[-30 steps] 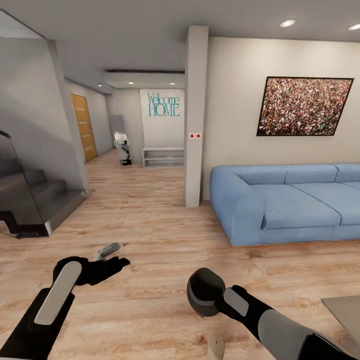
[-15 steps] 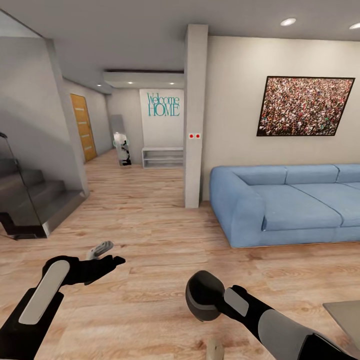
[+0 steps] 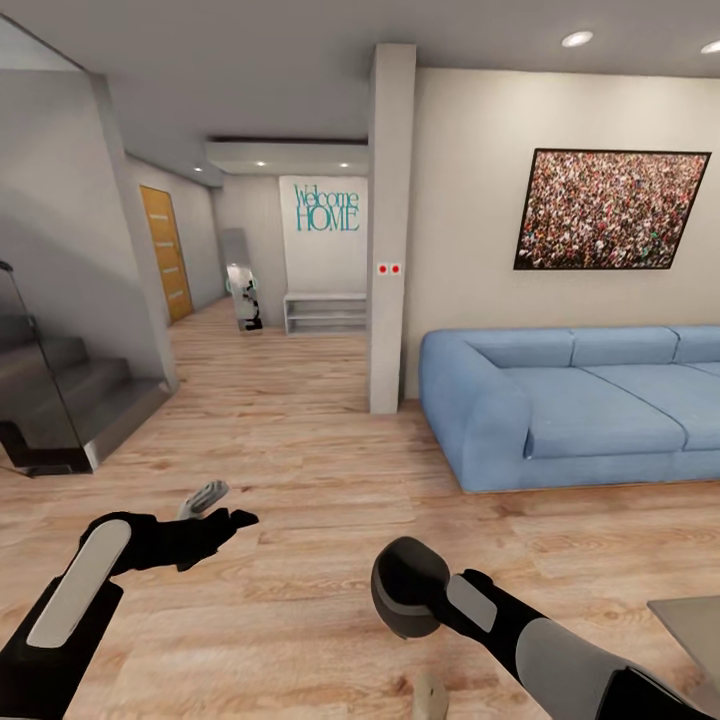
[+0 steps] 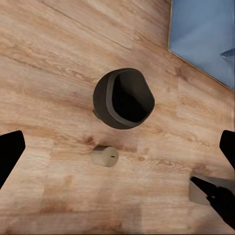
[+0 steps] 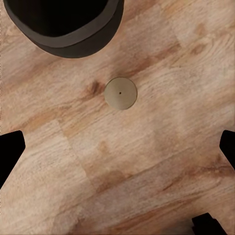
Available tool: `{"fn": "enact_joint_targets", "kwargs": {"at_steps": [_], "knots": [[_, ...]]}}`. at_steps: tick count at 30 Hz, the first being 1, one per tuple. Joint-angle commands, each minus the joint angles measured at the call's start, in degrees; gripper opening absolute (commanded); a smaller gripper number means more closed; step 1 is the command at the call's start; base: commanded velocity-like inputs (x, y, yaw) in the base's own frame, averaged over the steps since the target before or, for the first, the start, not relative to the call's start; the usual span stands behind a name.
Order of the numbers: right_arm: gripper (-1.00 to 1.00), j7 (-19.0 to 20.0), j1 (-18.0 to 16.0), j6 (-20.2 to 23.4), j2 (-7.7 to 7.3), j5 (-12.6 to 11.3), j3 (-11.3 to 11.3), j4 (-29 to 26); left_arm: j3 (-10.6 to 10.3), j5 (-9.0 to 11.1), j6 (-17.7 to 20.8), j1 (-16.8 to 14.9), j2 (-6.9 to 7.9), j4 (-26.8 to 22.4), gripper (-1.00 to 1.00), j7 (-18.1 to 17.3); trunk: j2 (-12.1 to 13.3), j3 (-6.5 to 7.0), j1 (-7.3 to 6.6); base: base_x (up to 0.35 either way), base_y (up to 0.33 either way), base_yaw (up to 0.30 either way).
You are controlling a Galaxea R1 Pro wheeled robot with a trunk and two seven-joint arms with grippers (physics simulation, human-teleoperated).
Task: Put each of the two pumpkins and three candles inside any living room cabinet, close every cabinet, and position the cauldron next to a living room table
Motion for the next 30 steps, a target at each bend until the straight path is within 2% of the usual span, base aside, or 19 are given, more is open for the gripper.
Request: {"fn": "enact_joint_targets", "kwargs": {"at_steps": [1,3,4,7,9,12,18,24,30], "knots": [[1.0,-0.29,-0.06,0.22,-0.06,-0.17,0.32,-0.19,-0.09,2.05,-0.01,-0.05,0.62,0.03,1.0,0.57,-0.45,-0.25,0.22,0.0,0.0,0.0],[1.0,-0.28,-0.06,0.17,-0.05,-0.17,0.32,-0.3,-0.14,6.14,-0.01,-0.05,2.21,0.1,1.0,0.5,-1.25,-0.61,0.66,0.0,0.0,0.0],[1.0,-0.31,-0.06,0.14,-0.04,-0.17,0.32,-0.34,-0.18,9.76,-0.01,-0.05,3.33,0.35,1.0,0.46,-1.65,-0.79,0.88,0.0,0.0,0.0],[1.0,-0.28,-0.06,0.15,-0.03,-0.17,0.32,-0.37,-0.2,16.29,0.0,-0.05,5.32,2.69,1.0,0.43,-2.86,-1.33,1.54,0.0,0.0,0.0],[1.0,-0.29,-0.06,0.21,-0.04,-0.17,0.32,-0.36,-0.21,17.96,0.0,-0.05,5.79,3.48,1.0,0.42,-3.66,-1.68,1.98,0.0,0.0,0.0],[1.0,-0.28,-0.06,0.26,-0.07,-0.17,0.32,-0.36,-0.27,18.95,0.04,-0.05,6.02,3.93,1.0,0.36,-4.86,-2.22,2.64,0.0,0.0,0.0],[1.0,-0.29,-0.06,0.19,-0.03,-0.17,0.32,-0.38,-0.26,19.28,0.08,-0.05,6.04,4.29,1.0,0.2,-7.27,-3.3,3.96,0.0,0.0,0.0],[1.0,-0.28,-0.06,0.12,-0.03,-0.07,0.37,-0.38,-0.3,19.09,0.08,-0.05,6.19,4.29,1.0,-3.78,-9.68,-4.38,5.28,0.0,0.0,0.0],[1.0,-0.3,-0.06,0.1,-0.03,0.09,0.41,-0.38,-0.25,19.14,0.08,-0.05,6.25,5.49,1.0,-4.88,-12.08,-5.45,6.59,0.0,0.0,0.0]]}}
